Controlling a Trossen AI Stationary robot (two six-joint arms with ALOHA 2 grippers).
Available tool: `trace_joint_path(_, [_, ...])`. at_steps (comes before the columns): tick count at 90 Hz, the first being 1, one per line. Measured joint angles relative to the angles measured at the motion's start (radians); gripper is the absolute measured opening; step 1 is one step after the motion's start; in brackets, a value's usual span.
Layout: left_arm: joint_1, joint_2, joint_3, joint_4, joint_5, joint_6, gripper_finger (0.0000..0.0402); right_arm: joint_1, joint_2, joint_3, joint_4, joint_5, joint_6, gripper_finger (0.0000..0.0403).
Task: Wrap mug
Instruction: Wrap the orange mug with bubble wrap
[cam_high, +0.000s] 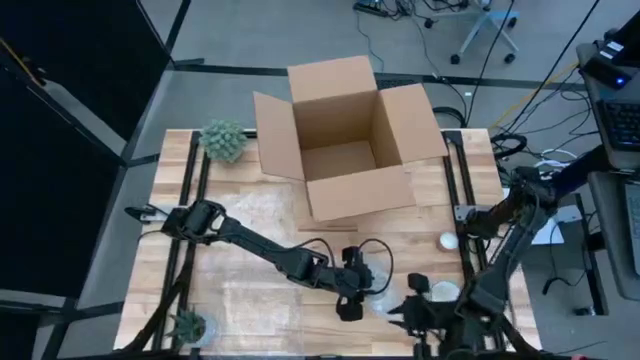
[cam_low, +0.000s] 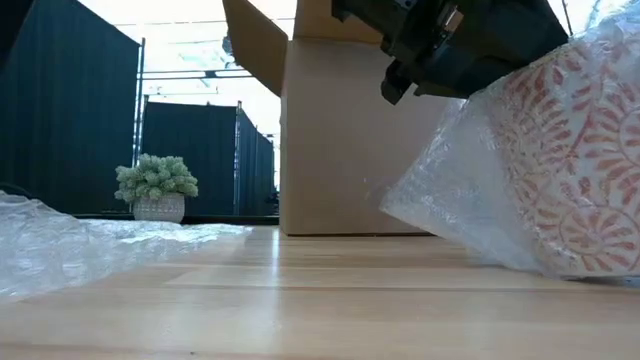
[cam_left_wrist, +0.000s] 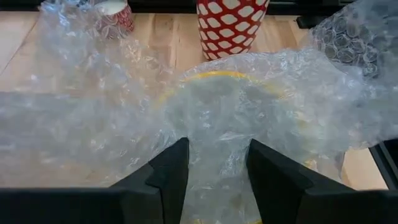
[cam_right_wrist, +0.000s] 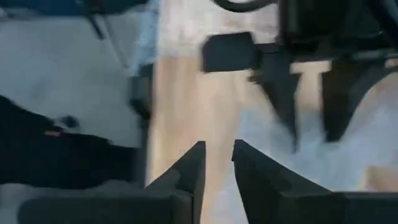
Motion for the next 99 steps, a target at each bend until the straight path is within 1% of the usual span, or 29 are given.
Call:
trace_joint_path(9, [0.0, 0.0, 0.0, -0.001, 0.0, -0.004, 0.0146, -0.075, 0.034, -0.001, -0.087, 0.0, -0.01, 0.0029])
trace_joint_path(13, [0.0, 0.0, 0.0, -0.002, 0.0, -0.004, 0.0146, -0.109, 0.044, -0.001, -0.116, -0.02, -0.009, 0.0021])
trace_joint_path(17, [0.0, 0.0, 0.0, -0.004, -0.002, -0.006, 0.0146, -0.139, 0.053, -0.001, -0.13, -0.064, -0.014, 0.0013])
trace_joint_path(26, [-0.001, 0.0, 0.0, -0.005, -0.004, -0.007, 0.0146, -0.196, 0.08, -0.001, -0.149, -0.212, -0.046, 0.0002])
trace_joint_path(37, [-0.004, 0.0, -0.001, 0.004, -0.002, -0.003, 0.0146, -0.23, 0.116, 0.002, -0.159, -0.307, -0.059, 0.0003])
trace_joint_path(55, [-0.015, -0.044, -0.004, -0.023, 0.04, -0.002, 0.0146, -0.234, 0.181, 0.004, -0.166, -0.322, -0.054, 0.0003])
trace_joint_path(70, [-0.032, -0.123, -0.006, -0.107, 0.048, -0.006, 0.0146, -0.223, 0.184, -0.002, -0.178, -0.335, -0.042, 0.0003])
trace_joint_path(79, [-0.043, -0.165, -0.005, -0.206, 0.042, -0.005, 0.0146, -0.225, 0.18, -0.002, -0.174, -0.338, -0.045, 0.0004])
trace_joint_path(86, [-0.045, -0.188, -0.005, -0.295, -0.018, -0.005, 0.0146, -0.221, 0.18, -0.002, -0.174, -0.333, -0.047, 0.0004])
trace_joint_path(99, [-0.044, -0.206, -0.005, -0.409, -0.255, 0.048, 0.0146, -0.221, 0.179, -0.002, -0.17, -0.329, -0.054, 0.0004])
